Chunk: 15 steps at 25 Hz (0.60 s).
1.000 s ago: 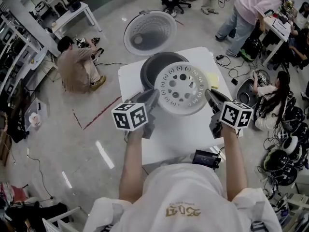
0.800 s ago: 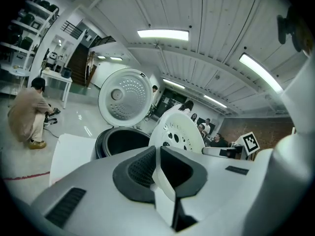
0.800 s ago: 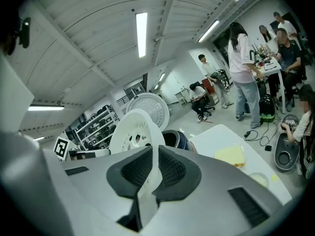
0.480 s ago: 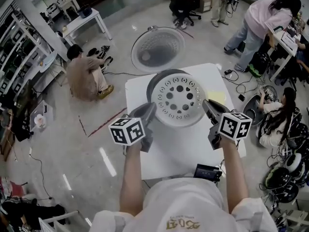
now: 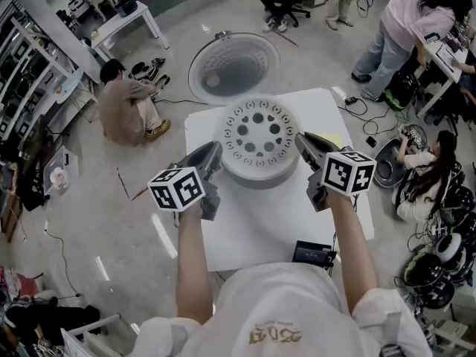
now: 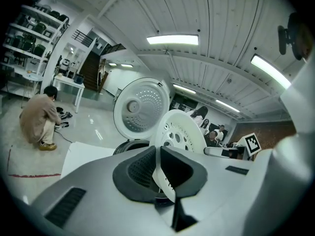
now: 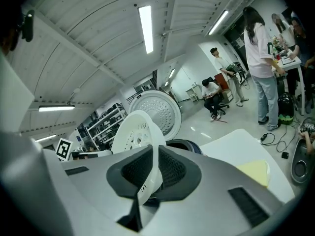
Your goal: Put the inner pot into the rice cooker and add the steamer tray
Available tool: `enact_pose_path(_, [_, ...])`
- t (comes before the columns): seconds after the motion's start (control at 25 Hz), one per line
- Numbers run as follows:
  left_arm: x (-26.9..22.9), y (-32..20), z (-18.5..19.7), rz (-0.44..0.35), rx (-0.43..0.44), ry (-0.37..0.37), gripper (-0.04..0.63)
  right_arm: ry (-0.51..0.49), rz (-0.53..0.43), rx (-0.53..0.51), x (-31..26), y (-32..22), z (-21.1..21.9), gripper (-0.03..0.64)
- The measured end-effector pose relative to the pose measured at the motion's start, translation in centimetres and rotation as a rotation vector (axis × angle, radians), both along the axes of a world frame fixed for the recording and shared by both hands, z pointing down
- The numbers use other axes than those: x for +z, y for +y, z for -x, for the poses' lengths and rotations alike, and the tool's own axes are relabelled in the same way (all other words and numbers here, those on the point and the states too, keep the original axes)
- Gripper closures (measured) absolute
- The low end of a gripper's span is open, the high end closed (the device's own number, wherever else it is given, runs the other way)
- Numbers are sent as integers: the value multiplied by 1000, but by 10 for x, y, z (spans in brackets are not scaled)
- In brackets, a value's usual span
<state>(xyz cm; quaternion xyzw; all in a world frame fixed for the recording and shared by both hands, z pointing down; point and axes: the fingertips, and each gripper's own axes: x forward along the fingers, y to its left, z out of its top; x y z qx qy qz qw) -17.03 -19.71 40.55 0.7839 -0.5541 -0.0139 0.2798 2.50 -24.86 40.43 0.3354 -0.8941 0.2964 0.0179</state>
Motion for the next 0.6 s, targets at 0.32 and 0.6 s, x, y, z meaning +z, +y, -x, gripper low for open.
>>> enact_pose_path(0.32, [16,-34,0,29,-52,5,551,-4,32,-43,16,-42,4,571])
enact_pose_path(0.6, [39,-43,2,69,-96,-12,551,0,78,-87,44,-59,8,571])
